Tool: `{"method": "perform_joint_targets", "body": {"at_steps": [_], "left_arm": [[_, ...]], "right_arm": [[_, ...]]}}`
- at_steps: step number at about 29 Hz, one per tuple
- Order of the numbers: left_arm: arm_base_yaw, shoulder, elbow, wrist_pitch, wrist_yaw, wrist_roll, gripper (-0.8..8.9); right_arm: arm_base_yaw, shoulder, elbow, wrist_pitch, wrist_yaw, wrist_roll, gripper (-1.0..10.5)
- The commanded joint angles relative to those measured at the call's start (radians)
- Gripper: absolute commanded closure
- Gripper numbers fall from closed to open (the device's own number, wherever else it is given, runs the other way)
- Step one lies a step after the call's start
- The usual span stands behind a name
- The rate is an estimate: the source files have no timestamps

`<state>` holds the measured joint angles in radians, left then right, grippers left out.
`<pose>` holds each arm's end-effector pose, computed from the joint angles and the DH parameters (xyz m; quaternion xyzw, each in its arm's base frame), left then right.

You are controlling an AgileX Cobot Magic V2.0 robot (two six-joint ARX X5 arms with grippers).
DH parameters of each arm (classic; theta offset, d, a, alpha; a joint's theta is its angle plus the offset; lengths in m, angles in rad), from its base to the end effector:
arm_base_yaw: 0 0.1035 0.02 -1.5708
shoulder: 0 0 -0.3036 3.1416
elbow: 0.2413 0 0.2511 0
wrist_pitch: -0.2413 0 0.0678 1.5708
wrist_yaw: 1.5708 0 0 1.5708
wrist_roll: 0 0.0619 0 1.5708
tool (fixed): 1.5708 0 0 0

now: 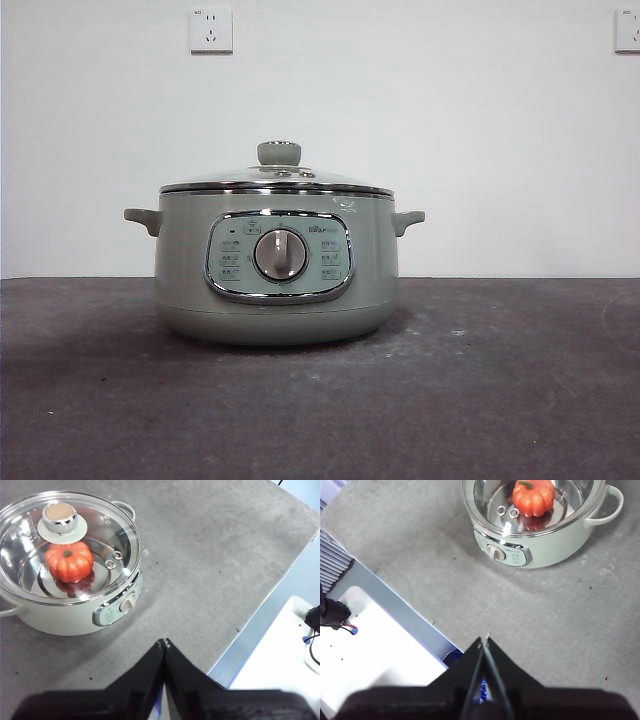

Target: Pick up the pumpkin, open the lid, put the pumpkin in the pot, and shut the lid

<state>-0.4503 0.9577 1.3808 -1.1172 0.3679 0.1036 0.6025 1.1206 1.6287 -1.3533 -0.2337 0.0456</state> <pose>0.1159 -0.0808 0.4263 0.0587 0.3200 -0.3912 0.8609 0.1210 0.1006 0.4521 -0.0562 0.4115 0.3610 0.8350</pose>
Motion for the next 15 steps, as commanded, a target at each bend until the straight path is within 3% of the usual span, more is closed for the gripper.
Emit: {"method": "perform_joint_targets", "body": {"at_steps": [1, 4, 7, 11, 15], "left_arm": [[-0.002, -0.003, -0.005, -0.002, -0.004, 0.008, 8.17], [0.007, -0.003, -0.005, 0.019, -0.080, 0.035, 8.17], [0.066, -0.029, -0.005, 0.144, -0.146, 0.100, 8.17], [0.228, -0.105, -0.024, 0.308, -0.102, 0.158, 8.17], [0.357, -0.217, -0.132, 0.492, -0.083, 0.164, 8.17]], "right_arm": [[0.001, -0.003, 0.000, -0.016, 0.001, 0.009, 9.5], [0.001, -0.003, 0.000, -0.016, 0.001, 0.009, 9.5], [0.001, -0.003, 0.000, -0.016, 0.000, 0.009, 9.5], [0.001, -0.003, 0.000, -0.016, 0.000, 0.009, 9.5], [0.001, -0.003, 0.000, -0.016, 0.002, 0.009, 9.5]]}}
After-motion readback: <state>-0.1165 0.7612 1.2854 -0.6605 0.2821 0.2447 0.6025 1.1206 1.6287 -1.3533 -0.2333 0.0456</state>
